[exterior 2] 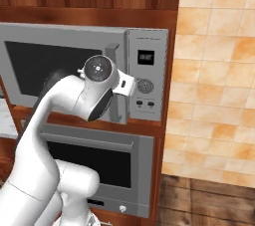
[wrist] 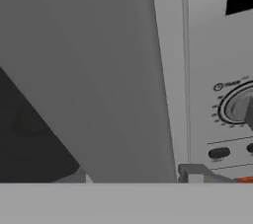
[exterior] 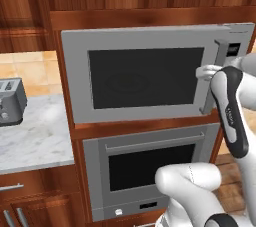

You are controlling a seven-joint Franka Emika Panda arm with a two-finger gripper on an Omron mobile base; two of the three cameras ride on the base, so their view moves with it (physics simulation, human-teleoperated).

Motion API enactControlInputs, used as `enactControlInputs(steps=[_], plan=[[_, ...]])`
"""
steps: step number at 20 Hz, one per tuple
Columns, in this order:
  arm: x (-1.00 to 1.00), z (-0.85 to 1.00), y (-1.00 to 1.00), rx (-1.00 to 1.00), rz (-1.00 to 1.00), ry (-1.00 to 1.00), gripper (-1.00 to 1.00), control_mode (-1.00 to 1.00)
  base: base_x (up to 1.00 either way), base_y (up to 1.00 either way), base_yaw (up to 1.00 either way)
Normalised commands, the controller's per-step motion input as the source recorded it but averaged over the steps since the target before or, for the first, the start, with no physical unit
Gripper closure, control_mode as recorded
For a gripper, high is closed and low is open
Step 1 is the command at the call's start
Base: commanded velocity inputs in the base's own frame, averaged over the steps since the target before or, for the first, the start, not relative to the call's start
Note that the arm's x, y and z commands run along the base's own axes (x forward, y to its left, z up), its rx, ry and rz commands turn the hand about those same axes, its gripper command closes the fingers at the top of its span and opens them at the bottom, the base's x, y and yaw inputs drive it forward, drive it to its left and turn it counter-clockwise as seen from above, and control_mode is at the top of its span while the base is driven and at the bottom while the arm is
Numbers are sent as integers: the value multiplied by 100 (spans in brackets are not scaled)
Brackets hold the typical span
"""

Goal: Retrieve the reheated potato from the microwave, then place the potato, cheese, and condiment on the cutting board.

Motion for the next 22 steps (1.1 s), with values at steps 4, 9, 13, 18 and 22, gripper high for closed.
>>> enactControlInputs(steps=[4, 9, 13, 18, 22], plan=[[-89, -14, 34, 0, 0, 0, 100, -100, 0, 0, 0], [-94, -11, 29, 0, 0, 0, 100, -100, 0, 0, 0], [-94, -5, 27, 0, 0, 0, 100, -100, 0, 0, 0], [-87, -1, 32, 0, -3, 8, 100, -100, 0, 0, 0], [-76, 0, 31, 0, -3, 15, -100, -100, 0, 0, 0]])
